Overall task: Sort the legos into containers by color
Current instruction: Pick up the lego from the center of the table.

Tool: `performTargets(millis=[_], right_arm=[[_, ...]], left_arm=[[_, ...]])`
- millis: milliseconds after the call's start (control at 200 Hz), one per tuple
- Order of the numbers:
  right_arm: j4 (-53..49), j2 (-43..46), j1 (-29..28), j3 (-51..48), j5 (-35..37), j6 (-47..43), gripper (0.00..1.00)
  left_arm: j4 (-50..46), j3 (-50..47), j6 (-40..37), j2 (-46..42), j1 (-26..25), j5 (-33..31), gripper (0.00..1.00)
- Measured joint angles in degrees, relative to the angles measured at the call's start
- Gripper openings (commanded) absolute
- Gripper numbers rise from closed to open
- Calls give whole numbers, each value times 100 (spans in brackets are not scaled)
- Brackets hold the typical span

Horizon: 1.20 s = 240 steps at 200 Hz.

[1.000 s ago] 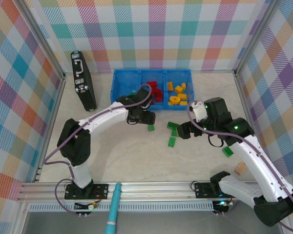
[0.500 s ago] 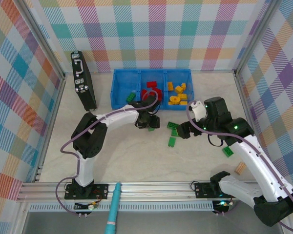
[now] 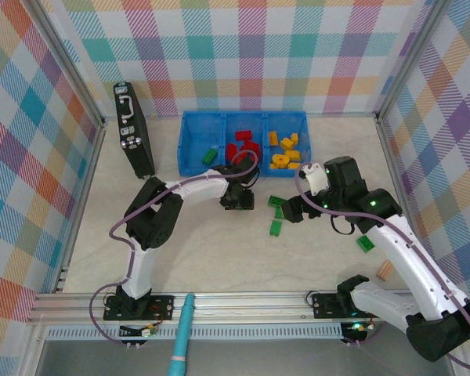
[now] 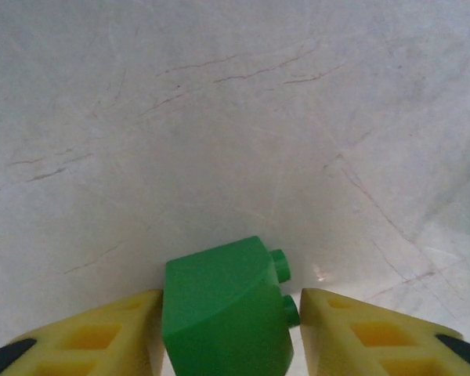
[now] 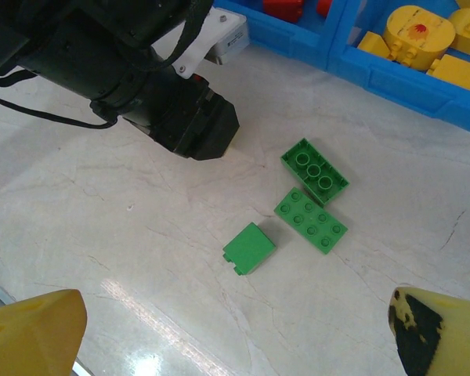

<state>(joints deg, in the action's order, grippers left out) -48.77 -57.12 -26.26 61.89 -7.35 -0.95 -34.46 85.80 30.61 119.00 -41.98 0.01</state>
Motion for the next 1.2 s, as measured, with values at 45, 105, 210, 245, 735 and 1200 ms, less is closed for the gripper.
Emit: performTargets(millis=[45, 105, 210, 245, 735, 1200], right_arm=[[7, -9, 0, -15, 2, 0, 99], [15, -11, 0, -35, 7, 0, 99], [31, -11, 0, -46, 24, 0, 99], [33, -11, 0, -50, 26, 0, 99], [203, -7, 0, -212, 90, -2, 99], [205, -7, 0, -212, 297, -24, 99]], left_arm=[[-33, 24, 2, 4, 0, -11, 39], [-28, 46, -17, 7, 0, -9, 36], [-33, 72, -42, 11, 0, -24, 33], [-74, 85, -61, 11, 0, -48, 32], [-1209, 1145, -1102, -1091, 774, -1231, 31], [-874, 2109, -2090, -334, 1759, -1639, 30]])
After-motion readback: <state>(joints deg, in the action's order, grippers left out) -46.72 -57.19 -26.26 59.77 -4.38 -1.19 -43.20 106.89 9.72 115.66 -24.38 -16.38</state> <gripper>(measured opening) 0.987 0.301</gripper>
